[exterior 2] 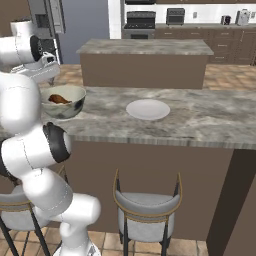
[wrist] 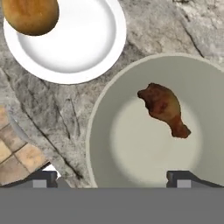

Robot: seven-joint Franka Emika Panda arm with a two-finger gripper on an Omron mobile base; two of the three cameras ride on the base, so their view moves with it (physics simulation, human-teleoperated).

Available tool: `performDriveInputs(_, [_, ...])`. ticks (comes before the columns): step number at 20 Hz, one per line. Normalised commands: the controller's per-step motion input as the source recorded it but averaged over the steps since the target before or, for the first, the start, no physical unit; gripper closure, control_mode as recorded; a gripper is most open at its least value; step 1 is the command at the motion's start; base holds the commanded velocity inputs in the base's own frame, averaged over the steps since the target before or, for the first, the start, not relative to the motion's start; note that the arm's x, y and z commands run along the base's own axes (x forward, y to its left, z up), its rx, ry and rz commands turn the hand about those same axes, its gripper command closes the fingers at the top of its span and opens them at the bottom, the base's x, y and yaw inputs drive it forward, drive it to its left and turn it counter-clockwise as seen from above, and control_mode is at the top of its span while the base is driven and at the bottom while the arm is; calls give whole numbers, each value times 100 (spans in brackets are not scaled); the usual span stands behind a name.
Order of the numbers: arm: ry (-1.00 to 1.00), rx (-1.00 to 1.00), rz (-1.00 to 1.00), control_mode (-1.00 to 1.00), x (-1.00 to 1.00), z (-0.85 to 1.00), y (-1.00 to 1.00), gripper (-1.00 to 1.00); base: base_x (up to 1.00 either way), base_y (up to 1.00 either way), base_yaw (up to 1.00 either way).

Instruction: Pick the chicken drumstick and potato from their plates and place them in the bowl. Then put the bowl in the fridge.

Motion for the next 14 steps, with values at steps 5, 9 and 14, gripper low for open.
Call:
performDriveInputs(5, [0,4,-53,-100,-48,2,18,-100,0,0,0])
performDriveInputs(9, [0,9,-40,-100,-44,1,38,-100,0,0,0])
performDriveInputs(14, [0,7,-22,-100,-38,0,44,-100,0,0,0])
